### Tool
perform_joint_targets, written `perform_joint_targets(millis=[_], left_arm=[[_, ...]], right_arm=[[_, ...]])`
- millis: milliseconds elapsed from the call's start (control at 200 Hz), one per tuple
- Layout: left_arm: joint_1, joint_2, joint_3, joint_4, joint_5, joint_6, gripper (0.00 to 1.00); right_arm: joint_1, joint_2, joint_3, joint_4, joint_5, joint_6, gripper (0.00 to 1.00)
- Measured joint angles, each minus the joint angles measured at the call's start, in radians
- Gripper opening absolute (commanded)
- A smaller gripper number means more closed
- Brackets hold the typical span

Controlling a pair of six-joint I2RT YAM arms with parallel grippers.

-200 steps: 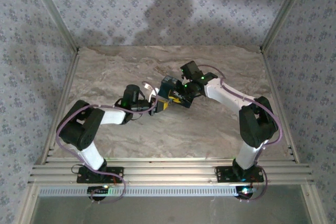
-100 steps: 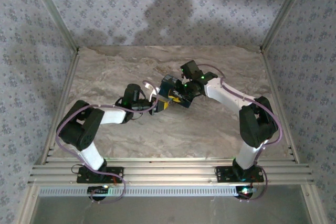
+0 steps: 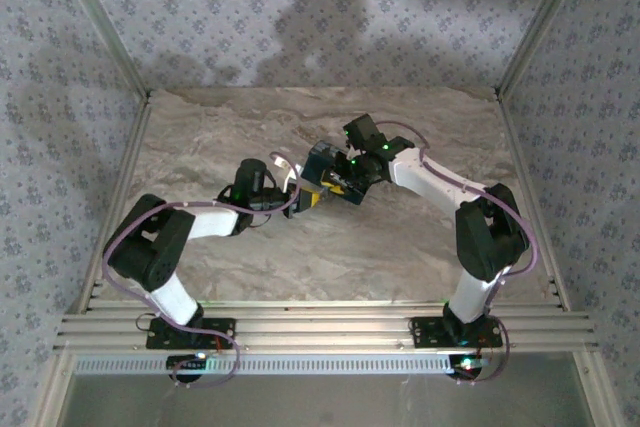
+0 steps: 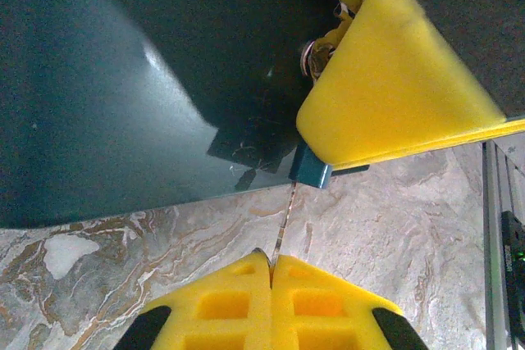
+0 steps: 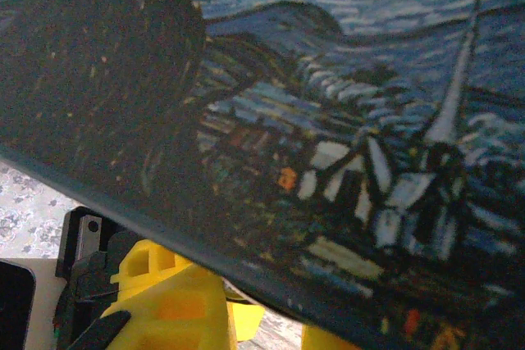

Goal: Unlock the padlock with the key

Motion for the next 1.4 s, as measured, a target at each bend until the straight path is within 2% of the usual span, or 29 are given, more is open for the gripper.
perform_joint_targets(millis=[1399], left_arm=[[-0.011, -0.035, -0.068, 0.053, -0.046, -0.011, 0.0]], right_arm=[[0.016, 0.013, 0.007, -0.007, 0.007, 0.0, 0.0]])
